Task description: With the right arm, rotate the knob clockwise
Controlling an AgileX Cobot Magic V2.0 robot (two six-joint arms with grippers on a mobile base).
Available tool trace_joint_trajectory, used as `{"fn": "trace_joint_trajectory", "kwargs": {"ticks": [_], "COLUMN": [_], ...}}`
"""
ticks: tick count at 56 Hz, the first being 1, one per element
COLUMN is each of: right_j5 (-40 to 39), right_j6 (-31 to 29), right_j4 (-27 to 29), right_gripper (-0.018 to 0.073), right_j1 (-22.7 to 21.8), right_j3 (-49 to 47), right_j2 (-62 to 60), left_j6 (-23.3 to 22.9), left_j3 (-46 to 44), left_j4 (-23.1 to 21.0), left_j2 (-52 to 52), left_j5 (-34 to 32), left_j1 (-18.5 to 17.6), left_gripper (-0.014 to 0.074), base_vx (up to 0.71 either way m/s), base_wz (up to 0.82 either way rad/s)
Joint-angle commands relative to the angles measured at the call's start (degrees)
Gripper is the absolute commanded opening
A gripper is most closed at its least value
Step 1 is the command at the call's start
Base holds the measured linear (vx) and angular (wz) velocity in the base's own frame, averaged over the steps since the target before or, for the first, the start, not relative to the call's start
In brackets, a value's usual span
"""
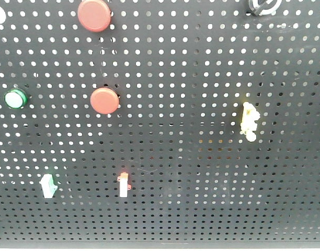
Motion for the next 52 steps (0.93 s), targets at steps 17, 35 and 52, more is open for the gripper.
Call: {"fn": "trace_joint_trajectory", "kwargs": {"ticks": [17, 35, 52], "right_j5": [1.56, 1.56, 2.20], "right_j6": [1.61, 1.61, 1.61], "right_j4": [0.50, 0.50, 0.50], "right_gripper": [-0.0003, -0.0003, -0.0003], "right_j1": [-1.27, -1.27, -1.27], "right_j3": [0.59, 0.59, 0.59], "right_j2": [-1.26, -1.26, -1.26], "left_j6": [-0.22, -0.22, -0.22], "left_j3": [1.90, 1.90, 1.90], "left_j4": [-0.26, -0.26, -0.26], "left_j2": [1.09, 1.09, 1.09], "left_j5": [-4.41, -4.41, -4.41], "left_j1": [-0.47, -0.47, -0.47], "left_gripper": [-0.0006, -0.0006, -0.0006], "base_vx": [0.00, 0.00, 0.00], "base_wz": [0.00, 0.00, 0.00]}}
